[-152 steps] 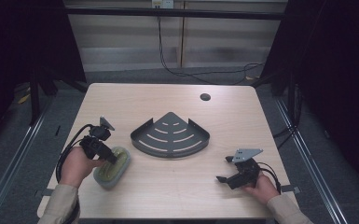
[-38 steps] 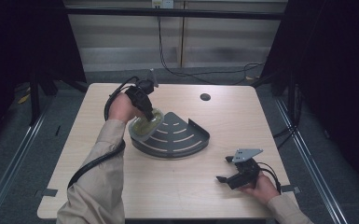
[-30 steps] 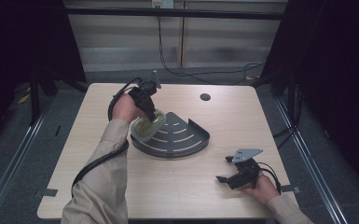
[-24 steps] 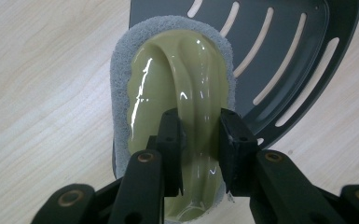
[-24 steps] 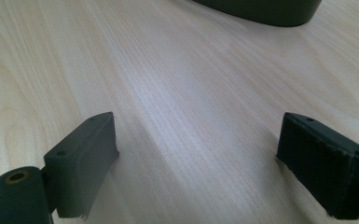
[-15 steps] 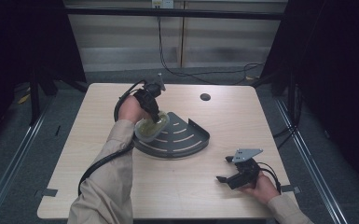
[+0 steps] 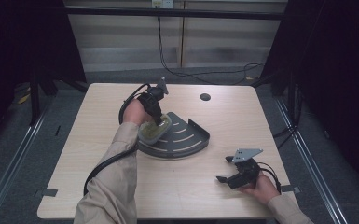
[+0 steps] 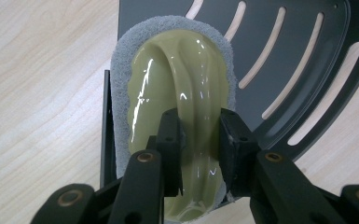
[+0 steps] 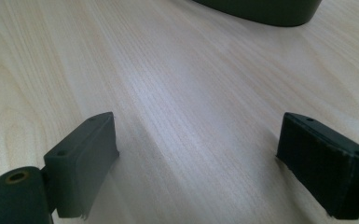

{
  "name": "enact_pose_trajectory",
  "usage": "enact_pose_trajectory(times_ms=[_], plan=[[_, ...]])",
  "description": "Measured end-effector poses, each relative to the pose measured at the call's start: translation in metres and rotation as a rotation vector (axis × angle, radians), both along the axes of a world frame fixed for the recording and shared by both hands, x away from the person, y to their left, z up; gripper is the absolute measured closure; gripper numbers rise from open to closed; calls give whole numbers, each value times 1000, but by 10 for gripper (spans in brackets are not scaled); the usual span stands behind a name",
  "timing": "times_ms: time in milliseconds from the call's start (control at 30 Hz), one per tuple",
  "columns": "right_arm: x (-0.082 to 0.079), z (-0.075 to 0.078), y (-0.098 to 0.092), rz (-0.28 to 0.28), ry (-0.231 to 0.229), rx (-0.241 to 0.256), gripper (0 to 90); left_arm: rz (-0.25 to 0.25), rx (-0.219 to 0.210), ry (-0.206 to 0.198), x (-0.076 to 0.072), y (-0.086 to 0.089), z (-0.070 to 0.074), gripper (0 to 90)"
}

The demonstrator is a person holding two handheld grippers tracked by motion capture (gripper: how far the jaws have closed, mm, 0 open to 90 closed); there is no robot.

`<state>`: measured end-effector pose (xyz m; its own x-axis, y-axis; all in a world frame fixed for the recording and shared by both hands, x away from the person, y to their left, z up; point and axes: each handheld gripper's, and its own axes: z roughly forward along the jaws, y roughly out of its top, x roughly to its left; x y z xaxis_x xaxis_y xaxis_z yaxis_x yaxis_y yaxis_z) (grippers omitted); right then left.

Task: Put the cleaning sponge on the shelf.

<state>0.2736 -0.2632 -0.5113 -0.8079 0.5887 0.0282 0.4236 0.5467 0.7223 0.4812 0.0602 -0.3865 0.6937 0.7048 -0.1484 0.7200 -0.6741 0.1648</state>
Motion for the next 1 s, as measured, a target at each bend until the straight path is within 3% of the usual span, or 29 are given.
enact_pose_trajectory(times_ms=[1000], plan=[[0,0,0,1,2,2,114,10,29,17,0,9,-28,719]])
